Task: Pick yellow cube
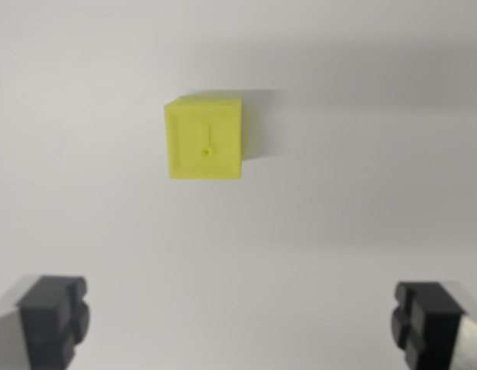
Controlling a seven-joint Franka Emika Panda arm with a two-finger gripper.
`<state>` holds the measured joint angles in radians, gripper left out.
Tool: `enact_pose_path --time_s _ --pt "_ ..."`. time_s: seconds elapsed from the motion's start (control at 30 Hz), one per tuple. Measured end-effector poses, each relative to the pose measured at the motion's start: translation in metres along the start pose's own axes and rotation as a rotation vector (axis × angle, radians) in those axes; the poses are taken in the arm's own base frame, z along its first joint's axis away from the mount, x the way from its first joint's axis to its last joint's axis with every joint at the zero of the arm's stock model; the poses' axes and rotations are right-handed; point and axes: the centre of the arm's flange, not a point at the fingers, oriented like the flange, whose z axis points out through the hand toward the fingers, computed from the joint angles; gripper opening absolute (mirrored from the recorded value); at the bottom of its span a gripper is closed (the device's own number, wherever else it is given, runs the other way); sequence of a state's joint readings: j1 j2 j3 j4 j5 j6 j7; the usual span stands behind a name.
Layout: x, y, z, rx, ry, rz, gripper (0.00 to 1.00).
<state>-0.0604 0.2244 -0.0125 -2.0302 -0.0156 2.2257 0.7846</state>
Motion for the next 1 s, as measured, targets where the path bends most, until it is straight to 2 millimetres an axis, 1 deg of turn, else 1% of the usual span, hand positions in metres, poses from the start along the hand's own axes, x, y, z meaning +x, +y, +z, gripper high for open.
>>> enact_pose_path --time_s 1.0 --pt "-0.007 -0.01 0.075 0.012 0.004 -0.019 1.0"
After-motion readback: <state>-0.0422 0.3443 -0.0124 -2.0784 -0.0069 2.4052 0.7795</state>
